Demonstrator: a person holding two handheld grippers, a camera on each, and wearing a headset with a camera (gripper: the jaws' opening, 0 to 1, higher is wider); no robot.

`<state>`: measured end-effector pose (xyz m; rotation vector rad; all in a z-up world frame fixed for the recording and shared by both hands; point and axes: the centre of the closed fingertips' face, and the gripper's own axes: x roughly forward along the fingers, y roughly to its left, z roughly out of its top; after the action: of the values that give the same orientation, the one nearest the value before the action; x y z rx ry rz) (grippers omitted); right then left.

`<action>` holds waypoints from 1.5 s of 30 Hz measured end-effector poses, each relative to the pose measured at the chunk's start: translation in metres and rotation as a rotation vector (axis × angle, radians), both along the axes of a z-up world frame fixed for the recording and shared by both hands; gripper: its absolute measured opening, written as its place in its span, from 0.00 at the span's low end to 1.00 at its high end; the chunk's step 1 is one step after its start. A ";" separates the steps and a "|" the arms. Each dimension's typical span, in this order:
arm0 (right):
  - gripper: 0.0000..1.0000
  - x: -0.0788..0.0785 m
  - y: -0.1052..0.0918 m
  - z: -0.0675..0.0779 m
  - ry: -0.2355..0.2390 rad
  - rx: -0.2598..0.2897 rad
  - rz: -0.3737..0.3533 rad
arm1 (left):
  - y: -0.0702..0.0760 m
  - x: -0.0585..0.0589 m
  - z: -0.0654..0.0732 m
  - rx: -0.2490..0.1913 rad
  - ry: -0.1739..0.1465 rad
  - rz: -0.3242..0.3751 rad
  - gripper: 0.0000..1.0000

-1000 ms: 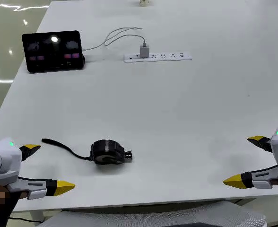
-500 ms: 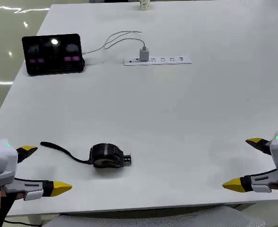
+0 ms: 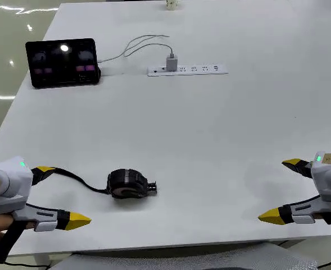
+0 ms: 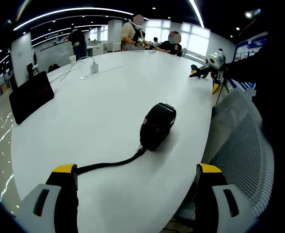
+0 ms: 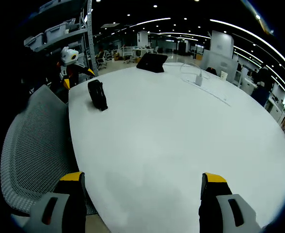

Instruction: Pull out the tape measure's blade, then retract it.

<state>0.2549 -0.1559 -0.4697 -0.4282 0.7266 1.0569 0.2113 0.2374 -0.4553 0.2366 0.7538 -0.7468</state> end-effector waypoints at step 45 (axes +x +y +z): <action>0.99 0.017 0.142 -0.004 -0.023 0.078 0.316 | -0.081 0.043 -0.016 0.230 -0.017 -0.464 0.88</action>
<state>0.2717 -0.0136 -0.4732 -0.4977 0.6071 1.3701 0.2548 0.1566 -0.4717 0.6403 0.7783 -1.0944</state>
